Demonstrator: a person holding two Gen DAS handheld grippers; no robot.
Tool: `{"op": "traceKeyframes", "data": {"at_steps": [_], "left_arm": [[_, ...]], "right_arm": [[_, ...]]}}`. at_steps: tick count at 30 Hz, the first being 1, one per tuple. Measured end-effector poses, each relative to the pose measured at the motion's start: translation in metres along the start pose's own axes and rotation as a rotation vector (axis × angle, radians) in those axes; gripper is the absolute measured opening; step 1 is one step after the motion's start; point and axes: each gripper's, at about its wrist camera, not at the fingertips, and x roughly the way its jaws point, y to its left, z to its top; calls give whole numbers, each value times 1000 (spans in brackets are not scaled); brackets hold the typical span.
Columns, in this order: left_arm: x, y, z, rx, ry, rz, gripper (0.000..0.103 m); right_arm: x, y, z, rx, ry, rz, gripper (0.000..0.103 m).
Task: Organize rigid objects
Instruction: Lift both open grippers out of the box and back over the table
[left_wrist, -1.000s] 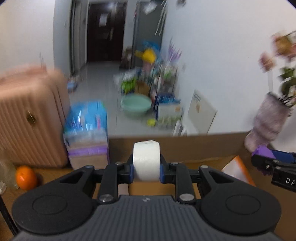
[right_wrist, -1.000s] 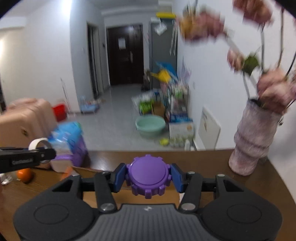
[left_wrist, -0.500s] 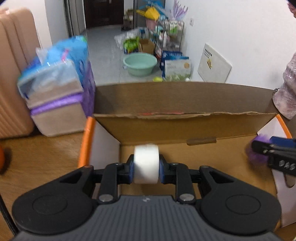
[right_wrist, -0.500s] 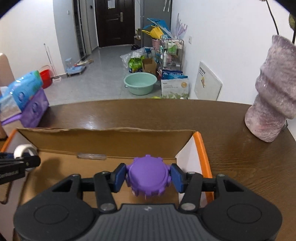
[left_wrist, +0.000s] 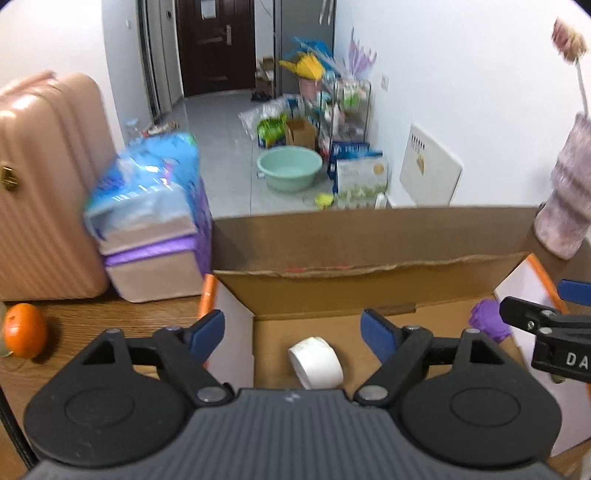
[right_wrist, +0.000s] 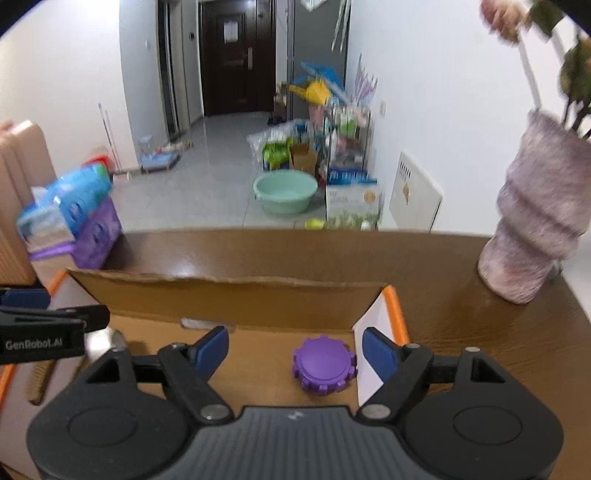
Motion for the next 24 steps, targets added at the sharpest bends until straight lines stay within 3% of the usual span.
{"op": "traceKeyframes", "data": {"at_steps": [1, 6, 11, 14, 16, 24], "left_arm": [[-14, 2, -1, -13, -35, -4, 83], [-72, 3, -14, -29, -208, 22, 89], [-130, 7, -35, -55, -335, -2, 89], [-163, 5, -50, -27, -423, -9, 102], [-183, 5, -60, -18, -478, -9, 103], [-244, -2, -95, -4, -591, 23, 103]], "right_arm": [[-12, 1, -2, 5, -29, -1, 89], [-69, 4, -13, 9, -131, -4, 90], [-128, -1, -27, 35, -249, -14, 93], [-162, -4, -39, 57, -344, -10, 99], [-183, -7, -48, 78, -396, -11, 100], [-254, -9, -85, 113, -575, -7, 103]]}}
